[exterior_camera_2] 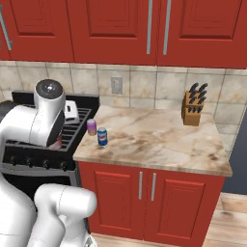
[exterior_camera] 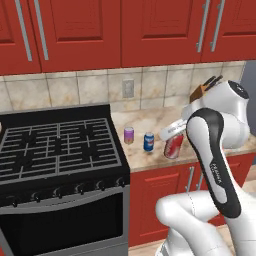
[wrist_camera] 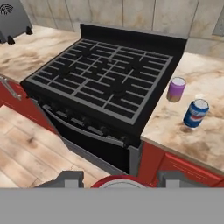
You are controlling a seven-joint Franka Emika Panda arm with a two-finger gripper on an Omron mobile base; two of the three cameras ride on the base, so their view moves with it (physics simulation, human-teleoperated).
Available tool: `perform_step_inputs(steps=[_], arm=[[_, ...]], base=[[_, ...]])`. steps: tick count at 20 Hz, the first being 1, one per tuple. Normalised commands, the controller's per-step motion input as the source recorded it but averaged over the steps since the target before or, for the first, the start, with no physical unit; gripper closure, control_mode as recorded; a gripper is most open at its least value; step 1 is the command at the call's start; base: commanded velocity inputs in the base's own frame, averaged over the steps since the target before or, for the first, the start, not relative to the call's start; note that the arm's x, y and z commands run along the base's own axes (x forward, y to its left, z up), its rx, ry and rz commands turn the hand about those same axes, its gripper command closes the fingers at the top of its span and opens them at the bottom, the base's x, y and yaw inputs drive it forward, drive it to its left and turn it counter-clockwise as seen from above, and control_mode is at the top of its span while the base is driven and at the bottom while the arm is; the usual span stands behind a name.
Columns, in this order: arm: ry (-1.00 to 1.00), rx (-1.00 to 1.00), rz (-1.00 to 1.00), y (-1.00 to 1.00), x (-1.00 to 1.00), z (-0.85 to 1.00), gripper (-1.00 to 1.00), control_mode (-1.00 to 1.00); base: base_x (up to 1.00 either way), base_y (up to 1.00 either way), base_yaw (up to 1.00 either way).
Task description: Four empty soda cans are scattered around the kitchen. Gather all the cans and cluster them next to the stove for recycling.
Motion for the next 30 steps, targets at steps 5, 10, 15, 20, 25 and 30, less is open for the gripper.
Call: perform_step_inputs(steps=[5,10,15,20,25,30], arm=[[-0.01,-0.01,0.00,0.04,0.79,-0.38,1.00,-1.00],[0.00,-0.02,0.00,0.00,0.84,-0.50,1.00,-1.00],[0.00,-0.02,0.00,0.06,0.39,-0.25,1.00,-1.00],[0.01,0.00,0.00,0.00,0.00,0.00,1.00,-1.00],[0.02,-0.01,0.00,0.02,0.00,-0.19,1.00,-1.00],[0.00,-0.03,0.00,0.05,0.03,-0.27,1.00,-1.00]], base=[[0.00,0.00,0.00],[0.00,0.00,0.00],[0.00,0.00,0.00],[0.00,0.00,0.00],[0.00,0.00,0.00],[0.00,0.00,0.00]])
